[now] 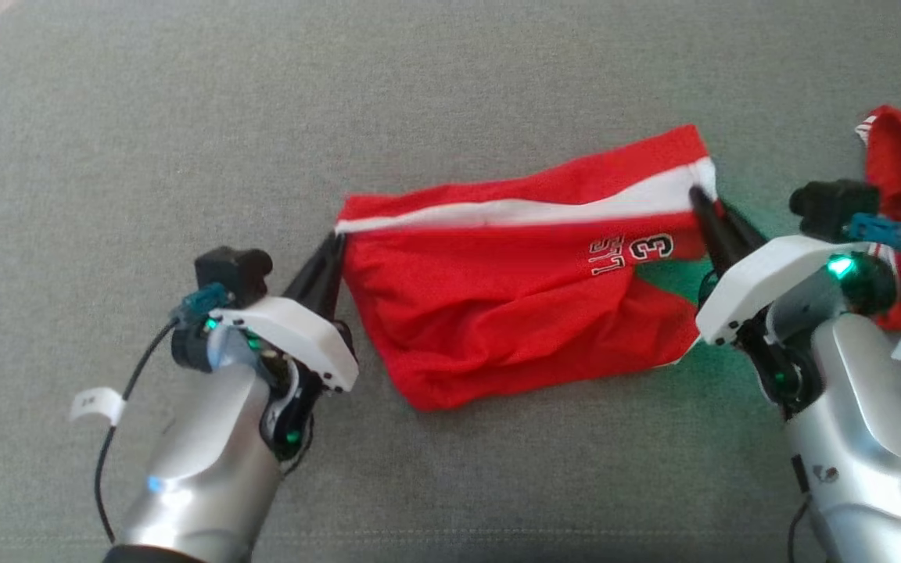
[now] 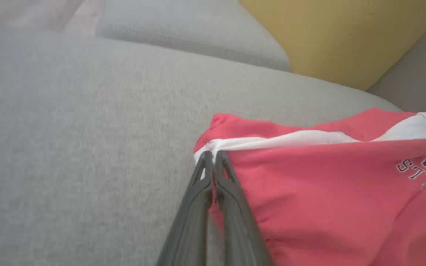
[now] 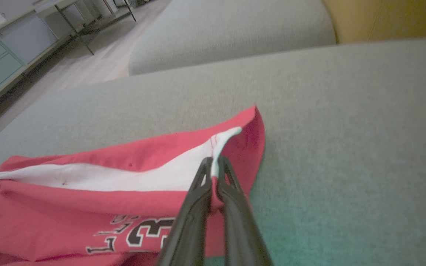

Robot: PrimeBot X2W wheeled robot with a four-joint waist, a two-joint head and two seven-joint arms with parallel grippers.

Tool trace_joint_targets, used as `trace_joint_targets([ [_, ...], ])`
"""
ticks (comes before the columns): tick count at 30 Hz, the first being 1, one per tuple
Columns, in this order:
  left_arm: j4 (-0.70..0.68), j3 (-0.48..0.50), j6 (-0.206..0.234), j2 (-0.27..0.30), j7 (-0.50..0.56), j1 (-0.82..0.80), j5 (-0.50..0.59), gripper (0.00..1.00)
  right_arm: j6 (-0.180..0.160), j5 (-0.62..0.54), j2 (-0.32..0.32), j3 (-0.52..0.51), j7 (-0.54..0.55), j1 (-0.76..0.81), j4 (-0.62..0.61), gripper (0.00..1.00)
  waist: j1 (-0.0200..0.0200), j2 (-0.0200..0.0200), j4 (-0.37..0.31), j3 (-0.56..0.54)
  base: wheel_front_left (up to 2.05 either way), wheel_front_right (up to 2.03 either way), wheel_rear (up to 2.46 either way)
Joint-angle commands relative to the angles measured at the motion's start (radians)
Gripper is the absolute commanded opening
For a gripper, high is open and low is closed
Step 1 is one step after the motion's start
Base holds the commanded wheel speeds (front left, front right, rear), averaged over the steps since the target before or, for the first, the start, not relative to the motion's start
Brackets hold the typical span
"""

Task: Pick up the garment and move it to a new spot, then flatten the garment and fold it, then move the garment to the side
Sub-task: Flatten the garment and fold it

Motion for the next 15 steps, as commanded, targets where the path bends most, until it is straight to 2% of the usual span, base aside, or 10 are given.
trace_joint_targets([
  [1,-0.059,0.038,0.016,0.042,-0.02,-0.052,0.024,0.0,-0.001,-0.02,-0.012,0.024,-0.043,-0.009,-0.065,0.0,0.0,0.0,-0.005,-0.012,0.0,0.0,0.0],
  [7,-0.285,0.091,0.071,0.098,-0.031,-0.048,0.1,0.0,-0.001,-0.049,-0.028,0.007,-0.134,0.013,-0.21,0.0,0.0,0.0,-0.02,-0.052,0.0,0.0,0.0],
  [15,-0.647,0.141,0.113,0.179,-0.026,-0.06,0.186,0.0,-0.001,-0.071,-0.047,-0.057,-0.175,0.012,-0.522,0.0,0.0,0.0,-0.042,-0.117,0.0,0.0,0.0],
])
